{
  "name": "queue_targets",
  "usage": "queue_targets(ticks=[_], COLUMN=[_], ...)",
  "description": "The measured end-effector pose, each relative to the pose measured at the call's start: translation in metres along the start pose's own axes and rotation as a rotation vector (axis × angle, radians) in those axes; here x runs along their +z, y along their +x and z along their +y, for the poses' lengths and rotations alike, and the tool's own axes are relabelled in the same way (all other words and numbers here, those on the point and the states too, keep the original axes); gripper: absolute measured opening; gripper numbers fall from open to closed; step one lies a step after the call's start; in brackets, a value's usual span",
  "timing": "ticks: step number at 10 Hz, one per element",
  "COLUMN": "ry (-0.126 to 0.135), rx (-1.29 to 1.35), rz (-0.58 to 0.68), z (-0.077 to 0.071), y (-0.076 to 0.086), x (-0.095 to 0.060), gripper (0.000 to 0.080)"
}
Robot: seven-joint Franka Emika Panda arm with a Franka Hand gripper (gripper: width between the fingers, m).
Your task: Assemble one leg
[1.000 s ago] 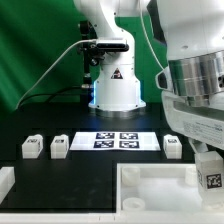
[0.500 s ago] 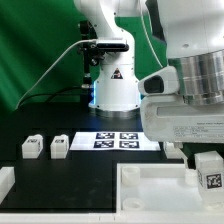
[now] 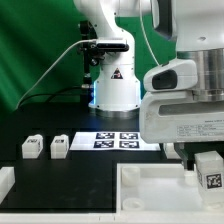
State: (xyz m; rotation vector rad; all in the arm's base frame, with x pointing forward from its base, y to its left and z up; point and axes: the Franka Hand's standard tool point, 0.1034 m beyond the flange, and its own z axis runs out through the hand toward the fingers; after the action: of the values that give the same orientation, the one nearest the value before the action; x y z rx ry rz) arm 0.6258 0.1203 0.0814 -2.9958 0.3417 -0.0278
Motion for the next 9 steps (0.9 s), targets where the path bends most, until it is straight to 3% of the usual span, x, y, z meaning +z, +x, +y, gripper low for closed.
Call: queue_targets(ticks=[1,2,3,7,9], ry=[0.005,0.007,0.007,0.056,0.100], rx=[0.056,0.147,0.245,0.875,1.256], rz=[-0.002,-0.005,-0.007,-0.025,-0.034], z=[-0.001,-0.002,0.000,-0.004,-0.016], y=[-0.001,-0.001,-0.001,-0.002,-0.004], x=[0.000,0.000,0.001,0.003,0.005], gripper=[0.0372,0.0372,0.0298,0.0298,0.0296])
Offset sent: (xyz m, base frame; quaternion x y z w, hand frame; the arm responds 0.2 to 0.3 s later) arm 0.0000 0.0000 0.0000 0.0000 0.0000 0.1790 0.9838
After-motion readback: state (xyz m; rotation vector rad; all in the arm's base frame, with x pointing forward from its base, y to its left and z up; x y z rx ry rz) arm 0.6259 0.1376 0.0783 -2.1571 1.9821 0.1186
